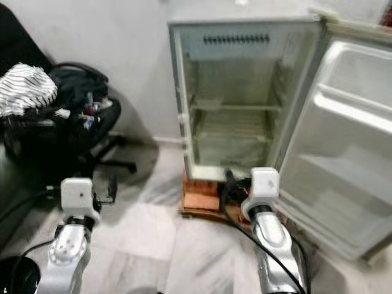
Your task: Restocking fridge
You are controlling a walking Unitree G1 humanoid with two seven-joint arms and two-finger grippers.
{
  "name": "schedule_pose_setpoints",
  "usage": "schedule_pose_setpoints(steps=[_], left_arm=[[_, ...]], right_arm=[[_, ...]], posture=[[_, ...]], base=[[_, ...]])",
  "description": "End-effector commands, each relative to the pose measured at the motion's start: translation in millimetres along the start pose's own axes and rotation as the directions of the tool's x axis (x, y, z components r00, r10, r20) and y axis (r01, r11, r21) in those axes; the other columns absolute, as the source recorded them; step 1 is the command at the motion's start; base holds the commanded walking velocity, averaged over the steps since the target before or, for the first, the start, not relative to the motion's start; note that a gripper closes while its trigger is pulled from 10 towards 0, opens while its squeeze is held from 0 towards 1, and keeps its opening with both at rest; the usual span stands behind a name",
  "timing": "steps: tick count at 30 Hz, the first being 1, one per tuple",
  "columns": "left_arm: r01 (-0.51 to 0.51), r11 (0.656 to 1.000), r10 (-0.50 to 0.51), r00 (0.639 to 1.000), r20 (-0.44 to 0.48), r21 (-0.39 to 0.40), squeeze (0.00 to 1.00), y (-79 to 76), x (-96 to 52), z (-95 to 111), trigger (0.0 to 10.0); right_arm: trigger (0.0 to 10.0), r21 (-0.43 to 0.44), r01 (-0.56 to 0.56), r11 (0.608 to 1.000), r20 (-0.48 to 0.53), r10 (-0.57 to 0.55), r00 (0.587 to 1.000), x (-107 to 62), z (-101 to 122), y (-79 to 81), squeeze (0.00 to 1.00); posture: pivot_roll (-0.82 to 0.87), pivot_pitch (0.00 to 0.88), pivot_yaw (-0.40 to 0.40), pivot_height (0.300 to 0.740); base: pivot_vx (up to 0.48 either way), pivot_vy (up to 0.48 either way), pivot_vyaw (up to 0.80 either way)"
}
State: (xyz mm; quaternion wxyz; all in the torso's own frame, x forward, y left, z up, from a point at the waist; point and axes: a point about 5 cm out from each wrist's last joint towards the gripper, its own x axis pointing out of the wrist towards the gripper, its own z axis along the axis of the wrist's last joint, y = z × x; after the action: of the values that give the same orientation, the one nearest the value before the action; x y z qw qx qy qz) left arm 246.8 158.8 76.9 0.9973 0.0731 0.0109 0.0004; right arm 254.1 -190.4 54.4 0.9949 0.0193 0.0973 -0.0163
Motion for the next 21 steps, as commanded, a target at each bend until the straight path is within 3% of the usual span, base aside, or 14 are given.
schedule_pose_setpoints(steps=[1, 4, 9, 21], left_arm=[[0.038, 0.999, -0.039, 0.999, 0.026, 0.039, 0.00, -3.2, 3.1, 4, 10.0], [0.098, 0.993, -0.101, 0.994, 0.037, 0.067, 0.00, -11.0, 5.5, 4, 10.0], [0.109, 0.994, -0.110, 0.994, 0.028, 0.033, 0.00, -12.3, 5.8, 2, 10.0], [0.059, 0.998, -0.058, 0.998, -0.025, 0.036, 0.00, -0.1, -8.2, -11, 10.0]], right_arm=[[10.0, 0.002, -0.009, 1.000, 0.029, 0.009, 1.000, 4.2, 6, 2.0, 0.00], [10.0, -0.002, 0.005, 1.000, 0.044, -0.005, 0.999, 6.8, 6, -0.1, 0.00], [10.0, 0.000, 0.016, 1.000, 0.066, -0.016, 0.998, 9.9, 9, 2.9, 0.00], [10.0, -0.052, -0.026, 0.998, 0.104, 0.031, 0.994, 13.4, 18, 5.4, 0.00]], posture=[[-0.07, 0.000, 0.071, 0.740], [-0.09, 0.000, 0.079, 0.740], [-0.10, 0.000, 0.083, 0.740], [-0.07, 0.018, 0.050, 0.740]], base=[[0.000, 0.000, 0.00], [0.000, 0.000, 0.00], [0.000, 0.000, 0.00], [0.000, -0.361, 0.00]])
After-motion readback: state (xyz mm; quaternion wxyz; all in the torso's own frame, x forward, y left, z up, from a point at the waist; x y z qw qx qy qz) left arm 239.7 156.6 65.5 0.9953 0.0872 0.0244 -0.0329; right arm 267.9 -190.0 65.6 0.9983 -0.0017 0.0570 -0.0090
